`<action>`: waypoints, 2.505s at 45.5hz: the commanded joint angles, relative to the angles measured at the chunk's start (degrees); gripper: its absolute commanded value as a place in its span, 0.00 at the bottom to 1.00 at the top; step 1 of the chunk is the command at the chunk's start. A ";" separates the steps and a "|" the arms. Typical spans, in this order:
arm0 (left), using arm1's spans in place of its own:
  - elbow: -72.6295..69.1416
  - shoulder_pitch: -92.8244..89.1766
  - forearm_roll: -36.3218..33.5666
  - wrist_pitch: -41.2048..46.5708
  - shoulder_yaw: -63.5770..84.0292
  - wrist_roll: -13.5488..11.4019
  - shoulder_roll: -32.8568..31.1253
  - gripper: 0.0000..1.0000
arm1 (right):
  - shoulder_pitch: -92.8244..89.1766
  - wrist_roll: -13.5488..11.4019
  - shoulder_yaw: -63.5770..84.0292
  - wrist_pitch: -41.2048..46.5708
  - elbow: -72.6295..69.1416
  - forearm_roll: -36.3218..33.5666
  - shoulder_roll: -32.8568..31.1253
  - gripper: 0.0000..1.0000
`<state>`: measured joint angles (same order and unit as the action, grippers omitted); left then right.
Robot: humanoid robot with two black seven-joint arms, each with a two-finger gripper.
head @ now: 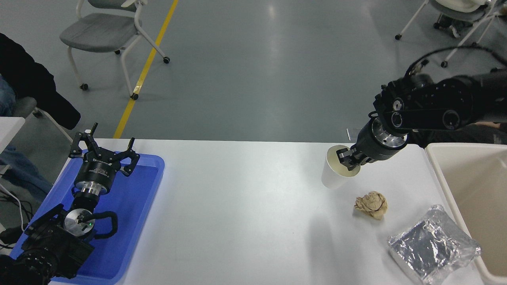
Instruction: Pick up paper cup place in dustbin
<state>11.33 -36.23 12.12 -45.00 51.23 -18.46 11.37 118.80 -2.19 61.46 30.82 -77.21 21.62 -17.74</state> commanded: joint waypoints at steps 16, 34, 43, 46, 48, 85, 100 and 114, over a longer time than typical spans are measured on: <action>0.00 0.02 0.00 0.00 0.01 0.00 0.05 1.00 | 19.45 -0.10 9.20 3.80 -11.82 -1.58 -2.04 0.00; 0.00 0.02 0.00 0.00 0.01 -0.09 -0.03 1.00 | 18.93 -0.10 16.75 4.42 -9.80 4.83 -9.67 0.00; 0.00 0.02 0.00 0.00 -0.08 -0.17 0.05 1.00 | 14.71 -0.10 18.69 4.24 -3.92 18.89 -22.85 0.00; -0.17 0.02 0.00 0.00 0.01 -0.09 -0.03 1.00 | 11.99 -0.01 18.08 4.24 -0.06 22.85 -27.42 0.00; -0.17 0.02 0.00 0.00 0.01 -0.09 -0.03 1.00 | 9.62 -0.01 17.64 4.16 3.63 24.26 -29.89 0.00; 0.00 -0.07 0.00 0.00 0.01 -0.09 -0.12 1.00 | -65.26 0.43 -30.69 -19.92 57.42 22.43 -22.53 0.00; 0.00 -0.07 0.00 0.00 0.01 -0.17 -0.03 1.00 | -73.97 0.26 -34.83 -22.83 67.63 10.47 -14.08 0.00; 0.00 -0.07 0.00 0.00 -0.08 -0.09 -0.03 1.00 | -76.70 0.34 -39.84 -23.09 67.99 10.20 -12.67 0.00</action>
<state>11.29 -36.30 12.13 -45.00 51.23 -18.55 11.34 45.22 -1.90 25.22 8.61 -10.78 33.36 -32.26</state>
